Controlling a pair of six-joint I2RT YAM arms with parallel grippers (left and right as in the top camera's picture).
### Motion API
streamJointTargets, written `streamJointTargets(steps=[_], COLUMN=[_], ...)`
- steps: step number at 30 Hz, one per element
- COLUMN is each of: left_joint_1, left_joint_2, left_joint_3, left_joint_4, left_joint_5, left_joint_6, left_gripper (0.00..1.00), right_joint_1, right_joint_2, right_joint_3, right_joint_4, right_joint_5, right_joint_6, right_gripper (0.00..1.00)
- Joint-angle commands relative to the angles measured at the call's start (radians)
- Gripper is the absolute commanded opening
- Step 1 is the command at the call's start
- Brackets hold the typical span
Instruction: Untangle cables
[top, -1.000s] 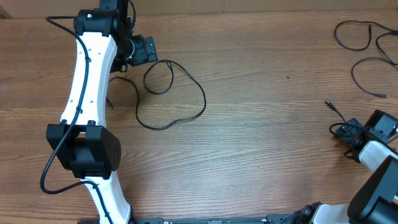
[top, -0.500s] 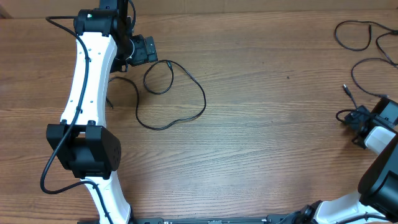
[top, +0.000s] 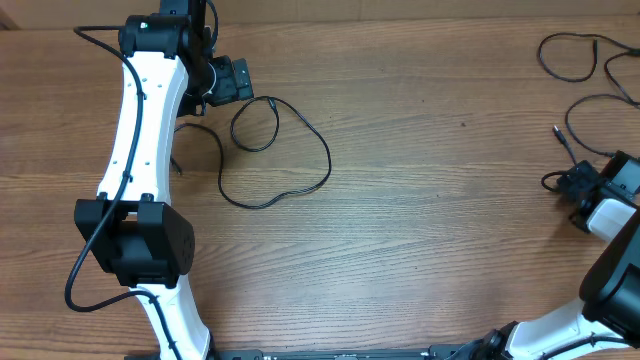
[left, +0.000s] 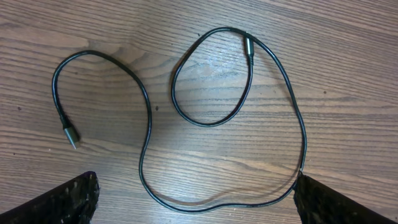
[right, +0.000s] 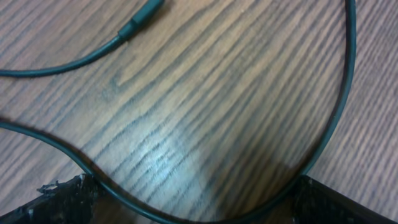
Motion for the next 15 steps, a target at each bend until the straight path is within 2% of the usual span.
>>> streamJointTargets(steps=[1, 15], left_joint_1=[-0.006, -0.006], left_joint_2=[-0.013, -0.013], left_joint_3=[0.017, 0.017], left_joint_4=[0.002, 0.002], left_joint_5=[0.003, 0.003], left_joint_6=[-0.014, -0.014], left_gripper=[1.0, 1.0], right_joint_1=[-0.008, -0.01], right_joint_2=[0.086, 0.266], right_joint_3=[0.019, 0.164], right_joint_4=[-0.007, -0.006], right_joint_5=[-0.075, -0.066], right_joint_6=[0.008, -0.05], right_gripper=[1.0, 1.0])
